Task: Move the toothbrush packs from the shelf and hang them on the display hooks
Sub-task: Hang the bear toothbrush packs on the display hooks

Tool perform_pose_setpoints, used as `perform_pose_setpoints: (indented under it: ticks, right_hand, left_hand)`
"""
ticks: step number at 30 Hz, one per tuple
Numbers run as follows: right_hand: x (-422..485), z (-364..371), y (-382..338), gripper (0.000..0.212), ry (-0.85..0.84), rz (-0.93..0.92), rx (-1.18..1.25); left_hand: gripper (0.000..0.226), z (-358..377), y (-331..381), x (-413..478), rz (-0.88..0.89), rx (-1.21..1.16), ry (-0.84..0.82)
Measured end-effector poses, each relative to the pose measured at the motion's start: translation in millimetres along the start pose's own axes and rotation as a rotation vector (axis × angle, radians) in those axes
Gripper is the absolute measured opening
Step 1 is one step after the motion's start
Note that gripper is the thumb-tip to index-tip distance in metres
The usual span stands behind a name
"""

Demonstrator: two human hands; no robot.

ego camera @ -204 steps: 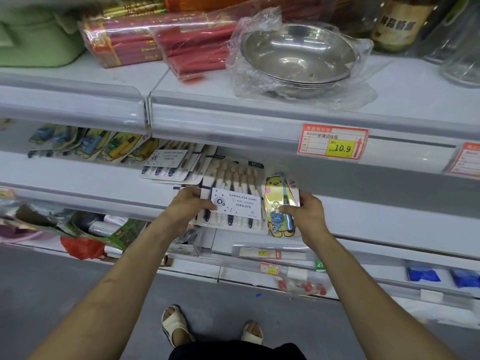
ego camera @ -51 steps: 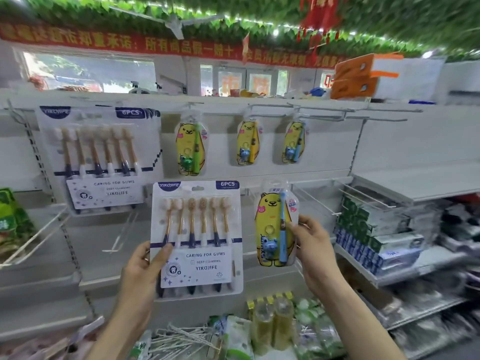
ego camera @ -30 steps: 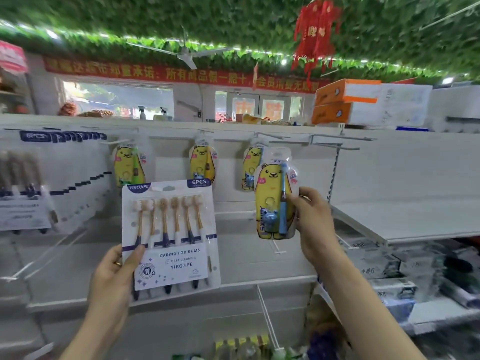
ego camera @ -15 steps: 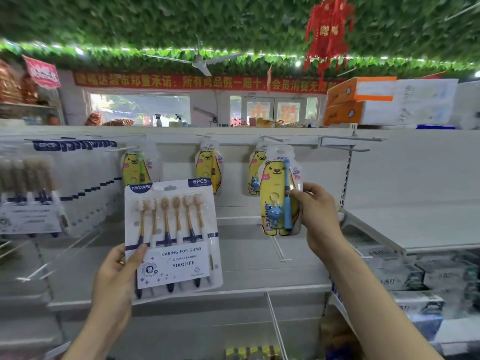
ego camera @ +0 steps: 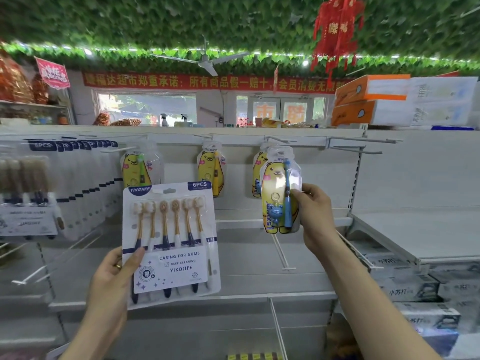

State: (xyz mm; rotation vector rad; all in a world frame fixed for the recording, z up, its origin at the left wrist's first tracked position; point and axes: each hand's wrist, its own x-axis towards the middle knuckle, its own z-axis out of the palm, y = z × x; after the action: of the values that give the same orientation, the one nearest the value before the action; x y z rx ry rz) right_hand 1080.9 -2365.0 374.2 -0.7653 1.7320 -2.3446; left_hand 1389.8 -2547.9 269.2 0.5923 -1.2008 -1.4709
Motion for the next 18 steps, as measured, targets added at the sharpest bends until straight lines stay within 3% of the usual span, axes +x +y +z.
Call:
perform_pose_setpoints:
  ticks: [10,18]
  right_hand:
    - [95.3,29.4,34.3,0.017,-0.046,0.074,-0.027]
    - [147.6,45.7,53.4,0.02,-0.077,0.137,-0.012]
  left_hand:
    - [0.029,-6.4,-5.2,-6.8,-0.002,0.064,0.058]
    - [0.011,-13.1,-8.8,-11.9,0.029,0.084,0.178]
